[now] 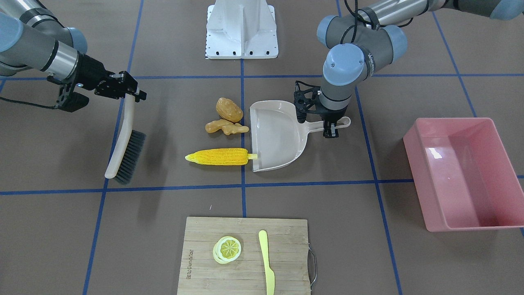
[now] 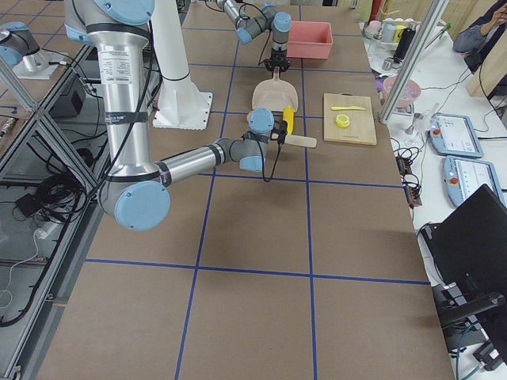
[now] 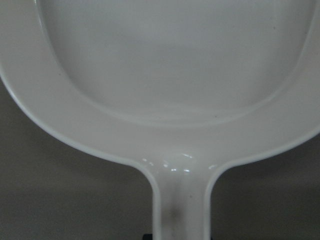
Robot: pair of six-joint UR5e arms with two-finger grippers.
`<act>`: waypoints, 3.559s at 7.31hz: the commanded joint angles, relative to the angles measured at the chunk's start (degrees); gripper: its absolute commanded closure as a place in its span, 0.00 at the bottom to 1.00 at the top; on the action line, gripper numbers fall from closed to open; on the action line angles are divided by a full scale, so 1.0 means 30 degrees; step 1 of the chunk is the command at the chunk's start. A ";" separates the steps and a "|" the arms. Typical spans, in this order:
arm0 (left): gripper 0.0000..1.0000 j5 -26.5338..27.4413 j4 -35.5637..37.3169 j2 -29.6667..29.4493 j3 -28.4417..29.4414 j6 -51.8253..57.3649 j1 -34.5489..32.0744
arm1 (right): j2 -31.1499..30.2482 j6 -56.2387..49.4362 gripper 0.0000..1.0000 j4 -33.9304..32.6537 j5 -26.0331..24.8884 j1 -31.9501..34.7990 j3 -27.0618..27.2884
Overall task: Sweep and dump trash into bin
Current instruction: 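Carry the brush toward the produce beside the dustpan with the right gripper, then sweep the corn, ginger and potato into the dustpan with the brush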
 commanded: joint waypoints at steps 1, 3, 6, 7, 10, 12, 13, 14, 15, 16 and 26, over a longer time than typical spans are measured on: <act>1.00 0.0028 0.0000 0.0005 0.0006 -0.0003 0.0000 | -0.0284 -0.0099 1.00 -0.0042 0.0131 0.0558 -0.0088; 1.00 0.0028 0.0000 0.0006 0.0006 0.0026 0.0000 | -0.0196 -0.0304 1.00 -0.0043 0.0159 0.0732 -0.0090; 1.00 0.0028 0.0000 0.0006 0.0006 -0.0003 -0.0001 | -0.0604 -0.0859 1.00 -0.0042 0.0452 0.1407 -0.0148; 1.00 0.0000 0.0000 0.0064 -0.0023 -0.0003 -0.0029 | -0.0722 -0.0833 1.00 -0.0043 0.0482 0.1379 -0.0003; 1.00 -0.0001 0.0000 0.0123 -0.0052 0.0026 -0.0147 | -0.1046 -0.0920 1.00 0.0045 0.0541 0.1870 0.0262; 1.00 -0.0001 0.0000 0.0123 -0.0052 -0.0003 -0.0176 | -0.1074 -0.1096 1.00 -0.0013 0.0658 0.2347 0.0672; 1.00 -0.0001 0.0000 0.0123 -0.0081 -0.0003 -0.0176 | -0.1017 -0.1647 1.00 -0.0071 0.0687 0.1882 0.0469; 1.00 -0.0001 0.0000 0.0123 -0.0081 -0.0003 -0.0176 | -0.0901 -0.1682 1.00 -0.0072 0.0745 0.1819 0.0554; 1.00 -0.0001 0.0000 0.0152 -0.0110 -0.0003 -0.0205 | -0.0870 -0.1682 1.00 -0.0478 0.0978 0.1819 0.0758; 1.00 -0.0001 0.0000 0.0181 -0.0111 -0.0003 -0.0206 | -0.0725 -0.1740 1.00 -0.0685 0.1009 0.0919 0.0470; 1.00 -0.0030 -0.0029 0.0181 -0.0052 -0.0003 -0.0205 | 0.2324 -0.1479 1.00 -0.4174 -0.2331 -0.3893 -0.0149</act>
